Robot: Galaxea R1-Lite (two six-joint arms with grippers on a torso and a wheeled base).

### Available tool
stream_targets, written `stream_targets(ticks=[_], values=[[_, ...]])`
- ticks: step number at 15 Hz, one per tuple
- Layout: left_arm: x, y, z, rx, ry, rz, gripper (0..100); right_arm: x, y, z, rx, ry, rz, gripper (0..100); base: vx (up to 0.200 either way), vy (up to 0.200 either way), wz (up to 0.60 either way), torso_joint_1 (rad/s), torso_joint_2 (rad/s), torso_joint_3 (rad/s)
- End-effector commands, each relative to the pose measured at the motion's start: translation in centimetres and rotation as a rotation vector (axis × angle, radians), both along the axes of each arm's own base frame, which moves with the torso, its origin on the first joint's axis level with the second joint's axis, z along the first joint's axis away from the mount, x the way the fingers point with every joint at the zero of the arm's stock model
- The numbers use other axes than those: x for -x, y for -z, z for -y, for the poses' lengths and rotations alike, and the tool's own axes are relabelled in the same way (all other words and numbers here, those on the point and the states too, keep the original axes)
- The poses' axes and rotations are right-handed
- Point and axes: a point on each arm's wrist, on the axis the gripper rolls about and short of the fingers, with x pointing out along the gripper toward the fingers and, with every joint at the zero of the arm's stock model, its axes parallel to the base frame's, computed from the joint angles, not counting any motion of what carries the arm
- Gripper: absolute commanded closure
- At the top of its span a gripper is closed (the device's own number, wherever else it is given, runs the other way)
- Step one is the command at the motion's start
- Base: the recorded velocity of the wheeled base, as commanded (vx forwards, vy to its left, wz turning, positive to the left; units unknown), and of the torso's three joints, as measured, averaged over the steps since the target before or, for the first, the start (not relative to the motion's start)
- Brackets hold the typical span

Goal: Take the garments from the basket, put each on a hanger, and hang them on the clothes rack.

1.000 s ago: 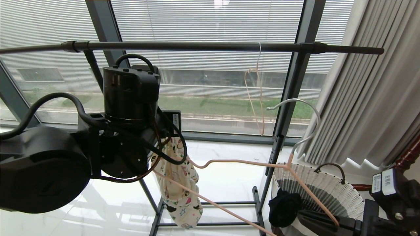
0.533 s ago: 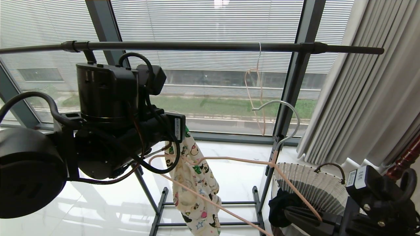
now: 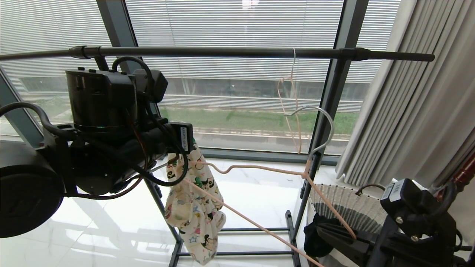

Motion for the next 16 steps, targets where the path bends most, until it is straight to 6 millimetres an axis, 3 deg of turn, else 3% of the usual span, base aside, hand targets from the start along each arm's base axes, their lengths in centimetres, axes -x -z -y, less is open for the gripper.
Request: stream_targets(ticks=[1, 11, 16], values=[[0.0, 0.0, 0.0, 0.005, -0.004, -0.002, 100, -0.5, 0.2, -0.5, 0.007, 0.016, -0.001, 100, 0.0, 0.0, 0.0, 0.0, 0.0, 0.0], [-0.2, -0.3, -0.2, 0.011, -0.068, 0.034, 100, -2.3, 0.1, -2.0, -0.019, 0.173, 0.048, 100, 0.0, 0.0, 0.0, 0.0, 0.0, 0.0], [-0.6, 0.3, 0.1, -0.007, -0.091, 0.022, 100, -4.8, -0.7, -4.0, -0.033, 0.253, 0.069, 100, 0.0, 0.0, 0.0, 0.0, 0.0, 0.0]])
